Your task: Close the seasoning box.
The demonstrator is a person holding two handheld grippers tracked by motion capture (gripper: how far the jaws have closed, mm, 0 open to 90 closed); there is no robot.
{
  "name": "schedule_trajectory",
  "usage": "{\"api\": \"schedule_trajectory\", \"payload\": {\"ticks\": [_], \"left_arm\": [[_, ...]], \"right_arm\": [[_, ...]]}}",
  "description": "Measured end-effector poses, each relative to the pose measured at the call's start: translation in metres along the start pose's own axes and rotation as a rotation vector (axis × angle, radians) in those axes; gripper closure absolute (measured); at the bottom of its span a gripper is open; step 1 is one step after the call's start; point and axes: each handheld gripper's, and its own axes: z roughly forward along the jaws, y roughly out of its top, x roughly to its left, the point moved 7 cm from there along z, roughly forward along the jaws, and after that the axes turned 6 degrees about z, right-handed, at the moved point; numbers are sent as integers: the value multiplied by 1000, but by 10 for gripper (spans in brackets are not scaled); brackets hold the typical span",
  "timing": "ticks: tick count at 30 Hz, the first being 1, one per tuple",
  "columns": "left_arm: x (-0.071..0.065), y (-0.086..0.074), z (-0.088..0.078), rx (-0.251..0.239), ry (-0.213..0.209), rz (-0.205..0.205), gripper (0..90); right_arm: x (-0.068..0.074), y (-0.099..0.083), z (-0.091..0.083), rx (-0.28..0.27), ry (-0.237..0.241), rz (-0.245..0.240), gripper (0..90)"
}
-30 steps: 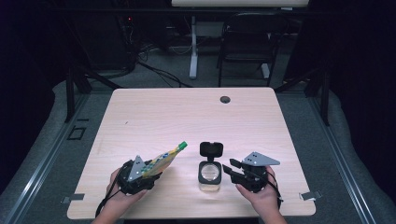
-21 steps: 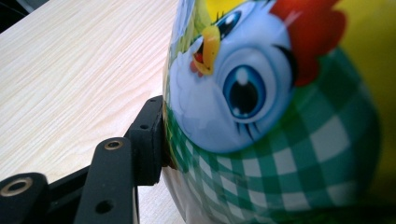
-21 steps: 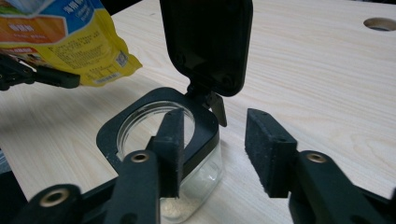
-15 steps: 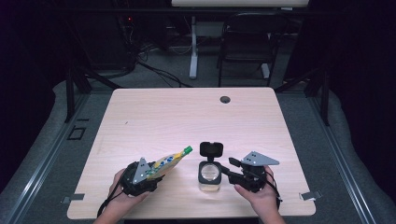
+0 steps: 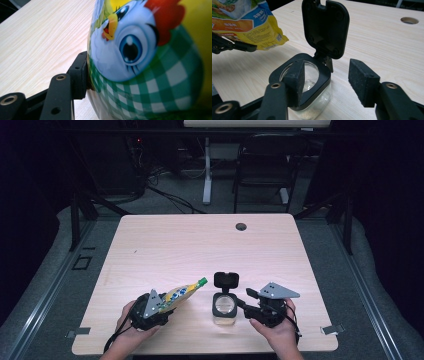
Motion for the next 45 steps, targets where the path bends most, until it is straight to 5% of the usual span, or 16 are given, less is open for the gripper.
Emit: {"api": "schedule_trajectory", "payload": {"ticks": [10,15,18,22,35,45], "left_arm": [[-2,3,-1,12,20,33,474],[-4,4,-1,18,22,50,473],[-4,4,0,30,27,69,474],[-5,6,-1,30,29,69,473],[-3,15,-6,45,63,132,474],[0,21,-8,56,78,170,474]], "right_arm": [[8,0,0,6,11,-54,452],[11,-2,1,23,47,-84,617],[13,-2,1,18,50,-119,644],[18,-3,2,29,85,-121,659],[23,2,1,63,33,-212,657],[40,3,3,58,68,-268,640]]}}
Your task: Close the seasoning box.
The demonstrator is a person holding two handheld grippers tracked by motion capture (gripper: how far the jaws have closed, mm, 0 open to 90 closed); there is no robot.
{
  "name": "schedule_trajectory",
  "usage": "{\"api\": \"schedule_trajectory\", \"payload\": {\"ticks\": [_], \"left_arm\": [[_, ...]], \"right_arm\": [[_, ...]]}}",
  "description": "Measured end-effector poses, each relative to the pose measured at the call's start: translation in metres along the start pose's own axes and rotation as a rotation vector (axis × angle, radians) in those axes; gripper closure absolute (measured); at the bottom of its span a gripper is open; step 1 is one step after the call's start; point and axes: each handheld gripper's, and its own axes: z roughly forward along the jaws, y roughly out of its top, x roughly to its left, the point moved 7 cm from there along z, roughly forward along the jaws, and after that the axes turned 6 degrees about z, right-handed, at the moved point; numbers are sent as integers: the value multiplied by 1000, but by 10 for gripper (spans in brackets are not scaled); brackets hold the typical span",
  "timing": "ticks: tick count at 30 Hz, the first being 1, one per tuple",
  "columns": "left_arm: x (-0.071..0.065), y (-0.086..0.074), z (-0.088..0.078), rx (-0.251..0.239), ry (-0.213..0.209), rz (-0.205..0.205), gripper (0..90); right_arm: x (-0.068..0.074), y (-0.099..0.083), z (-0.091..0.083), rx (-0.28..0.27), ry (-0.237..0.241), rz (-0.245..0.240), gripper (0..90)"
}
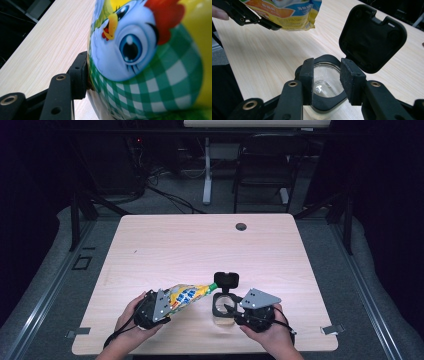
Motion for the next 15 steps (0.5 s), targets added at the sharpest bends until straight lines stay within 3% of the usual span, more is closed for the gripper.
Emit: {"api": "schedule_trajectory", "payload": {"ticks": [7,15], "left_arm": [[1,-1,2,29,37,51,474],[-5,-2,6,31,47,68,474]], "right_arm": [[-2,1,-5,-40,-20,13,657],[6,4,-5,-67,-5,0,670]]}}
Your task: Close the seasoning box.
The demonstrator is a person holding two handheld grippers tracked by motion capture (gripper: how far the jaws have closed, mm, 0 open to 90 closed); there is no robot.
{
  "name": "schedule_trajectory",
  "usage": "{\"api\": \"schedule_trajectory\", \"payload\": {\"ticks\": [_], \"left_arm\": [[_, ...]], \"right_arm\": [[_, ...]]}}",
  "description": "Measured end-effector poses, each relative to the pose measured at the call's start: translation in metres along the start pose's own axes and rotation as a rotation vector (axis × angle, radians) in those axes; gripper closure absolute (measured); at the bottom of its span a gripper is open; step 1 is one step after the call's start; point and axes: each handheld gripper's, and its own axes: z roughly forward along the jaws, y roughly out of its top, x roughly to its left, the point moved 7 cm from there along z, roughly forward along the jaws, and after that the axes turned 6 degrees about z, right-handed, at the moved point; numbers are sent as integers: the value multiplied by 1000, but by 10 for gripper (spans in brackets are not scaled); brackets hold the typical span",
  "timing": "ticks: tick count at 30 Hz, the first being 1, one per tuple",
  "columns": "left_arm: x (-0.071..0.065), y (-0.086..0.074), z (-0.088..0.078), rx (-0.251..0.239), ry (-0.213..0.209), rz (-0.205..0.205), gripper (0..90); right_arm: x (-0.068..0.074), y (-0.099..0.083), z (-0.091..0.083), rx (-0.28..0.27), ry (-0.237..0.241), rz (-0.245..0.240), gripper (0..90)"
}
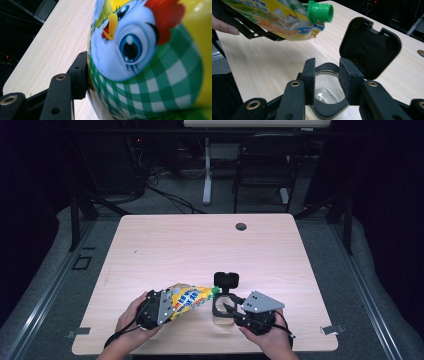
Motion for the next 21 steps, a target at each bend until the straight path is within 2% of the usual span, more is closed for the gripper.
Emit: {"api": "schedule_trajectory", "payload": {"ticks": [3,9,21], "left_arm": [[-2,0,1,7,6,19,474],[-4,-1,3,6,8,15,474],[-9,-3,7,31,23,72,475]], "right_arm": [[3,1,1,-7,6,-6,671],[6,5,2,-21,8,-9,670],[10,4,3,-19,15,-15,670]]}}
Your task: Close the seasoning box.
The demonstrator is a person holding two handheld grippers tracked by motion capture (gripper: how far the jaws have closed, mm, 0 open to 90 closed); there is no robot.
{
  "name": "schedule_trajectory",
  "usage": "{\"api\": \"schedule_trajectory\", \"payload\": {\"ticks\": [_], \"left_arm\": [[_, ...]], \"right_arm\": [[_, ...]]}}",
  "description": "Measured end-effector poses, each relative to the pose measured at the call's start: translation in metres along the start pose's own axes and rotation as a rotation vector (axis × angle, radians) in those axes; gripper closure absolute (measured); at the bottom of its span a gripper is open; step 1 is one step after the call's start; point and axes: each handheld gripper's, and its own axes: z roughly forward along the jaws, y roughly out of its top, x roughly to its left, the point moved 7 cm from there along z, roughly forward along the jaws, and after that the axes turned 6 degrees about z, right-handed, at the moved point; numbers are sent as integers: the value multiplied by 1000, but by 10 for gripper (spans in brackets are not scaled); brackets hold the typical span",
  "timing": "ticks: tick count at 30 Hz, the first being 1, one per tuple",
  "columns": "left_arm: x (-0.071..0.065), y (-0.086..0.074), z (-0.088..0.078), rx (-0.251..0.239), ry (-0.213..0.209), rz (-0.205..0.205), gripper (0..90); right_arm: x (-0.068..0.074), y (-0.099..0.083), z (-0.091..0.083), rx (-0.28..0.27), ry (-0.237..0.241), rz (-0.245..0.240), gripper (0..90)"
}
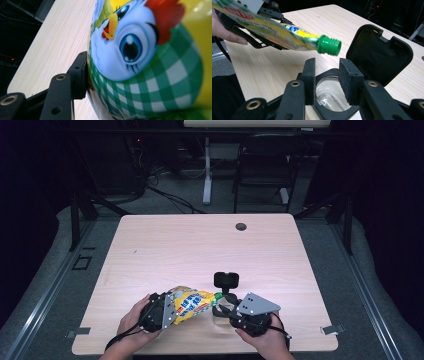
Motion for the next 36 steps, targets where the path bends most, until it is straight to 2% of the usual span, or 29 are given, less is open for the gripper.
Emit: {"api": "schedule_trajectory", "payload": {"ticks": [16,21,32,36], "left_arm": [[-1,1,-1,17,35,39,475],[1,3,-2,22,57,62,475],[5,5,-5,27,70,90,475],[4,5,-5,40,78,119,475]], "right_arm": [[1,1,-3,-15,0,-8,667],[0,3,-6,-25,-1,-5,664],[0,4,-9,-22,-16,-20,649],[0,4,-10,-24,-14,-23,649]]}}
